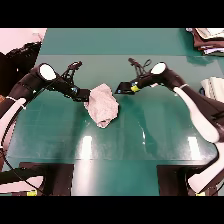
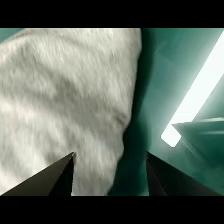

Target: Fold the shirts.

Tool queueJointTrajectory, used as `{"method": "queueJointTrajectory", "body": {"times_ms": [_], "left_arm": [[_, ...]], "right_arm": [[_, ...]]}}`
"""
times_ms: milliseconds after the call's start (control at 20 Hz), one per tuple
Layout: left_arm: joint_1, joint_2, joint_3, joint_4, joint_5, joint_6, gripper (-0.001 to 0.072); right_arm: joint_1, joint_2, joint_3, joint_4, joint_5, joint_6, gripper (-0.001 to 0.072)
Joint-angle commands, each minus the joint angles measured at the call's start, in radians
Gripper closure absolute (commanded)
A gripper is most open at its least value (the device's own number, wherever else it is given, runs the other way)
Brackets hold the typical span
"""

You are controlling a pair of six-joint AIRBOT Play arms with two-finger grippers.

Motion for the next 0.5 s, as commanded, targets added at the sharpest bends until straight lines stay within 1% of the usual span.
{"method": "queueJointTrajectory", "body": {"times_ms": [0,200,250,300,350,400,450], "left_arm": [[0.001,0.000,0.001,-0.001,-0.003,0.000,0.0682],[0.001,0.000,0.001,-0.002,-0.002,0.000,0.0682],[0.001,0.000,0.001,-0.002,-0.003,0.000,0.0682],[0.001,0.000,0.001,-0.002,-0.006,0.000,0.0682],[0.001,0.000,0.001,-0.003,-0.014,0.000,0.0682],[0.001,0.000,0.002,-0.003,-0.029,0.000,0.0683],[0.001,0.005,0.002,-0.003,-0.043,0.000,0.0684]], "right_arm": [[0.042,-0.165,0.180,0.025,0.023,0.036,0.0210],[0.073,-0.297,0.344,0.026,0.081,0.078,0.0214],[0.081,-0.318,0.381,0.025,0.093,0.078,0.0255],[0.089,-0.333,0.417,0.024,0.095,0.077,0.0393],[0.095,-0.334,0.435,0.021,0.087,0.073,0.0617],[0.095,-0.327,0.446,0.021,0.078,0.063,0.0698],[0.091,-0.308,0.450,0.013,0.067,0.063,0.0699]]}}
